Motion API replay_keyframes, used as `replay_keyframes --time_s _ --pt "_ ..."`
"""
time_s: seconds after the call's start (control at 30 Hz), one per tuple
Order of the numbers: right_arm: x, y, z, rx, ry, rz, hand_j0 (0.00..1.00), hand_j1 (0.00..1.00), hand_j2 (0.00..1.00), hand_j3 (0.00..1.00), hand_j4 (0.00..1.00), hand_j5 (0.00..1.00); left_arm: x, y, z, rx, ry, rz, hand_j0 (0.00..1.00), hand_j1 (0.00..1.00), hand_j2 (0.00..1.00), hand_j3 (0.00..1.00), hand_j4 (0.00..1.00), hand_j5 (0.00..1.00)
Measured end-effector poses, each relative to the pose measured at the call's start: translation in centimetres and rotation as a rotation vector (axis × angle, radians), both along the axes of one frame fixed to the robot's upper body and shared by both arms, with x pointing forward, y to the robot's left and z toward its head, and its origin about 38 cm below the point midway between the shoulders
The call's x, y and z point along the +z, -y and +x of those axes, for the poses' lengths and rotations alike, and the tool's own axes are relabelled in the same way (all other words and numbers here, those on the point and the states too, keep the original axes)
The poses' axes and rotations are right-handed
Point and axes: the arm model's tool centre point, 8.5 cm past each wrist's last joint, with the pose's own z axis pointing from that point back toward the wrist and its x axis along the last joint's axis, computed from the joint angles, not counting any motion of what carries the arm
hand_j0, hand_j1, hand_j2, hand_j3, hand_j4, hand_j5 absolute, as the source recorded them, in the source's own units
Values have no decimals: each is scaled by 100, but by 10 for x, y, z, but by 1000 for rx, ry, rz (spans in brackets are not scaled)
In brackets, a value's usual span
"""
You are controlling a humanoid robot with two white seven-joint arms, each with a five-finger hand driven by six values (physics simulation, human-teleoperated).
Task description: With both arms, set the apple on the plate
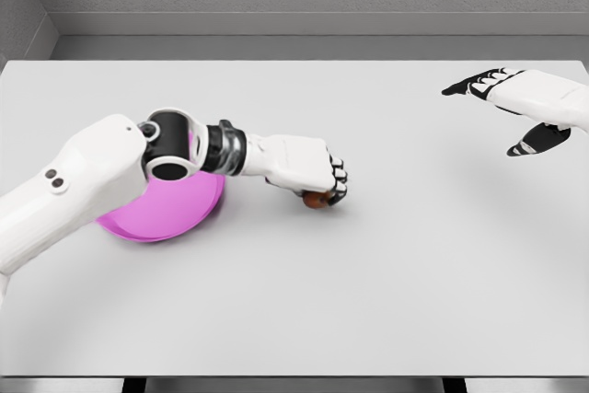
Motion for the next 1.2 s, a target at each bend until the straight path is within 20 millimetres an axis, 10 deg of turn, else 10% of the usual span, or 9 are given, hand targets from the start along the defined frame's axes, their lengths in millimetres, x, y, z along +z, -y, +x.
replay_keyframes --time_s 0.63,0.77,0.87,1.2 --pt "1 1 0 -2 0 -4 100 100 100 100 100 100 37 -155 21 297 -16 -8 24 24 24 24 24 24" --pt "0 1 0 -2 -1 -4 100 100 100 100 100 100 25 -165 20 314 -10 41 41 41 41 41 41 41" --pt "0 2 0 -3 -2 -4 100 100 100 100 100 100 22 -168 19 317 1 67 100 100 100 100 100 100" --pt "1 2 0 -3 0 -5 100 100 100 100 100 100 33 -177 21 345 0 26 100 100 100 100 100 100"
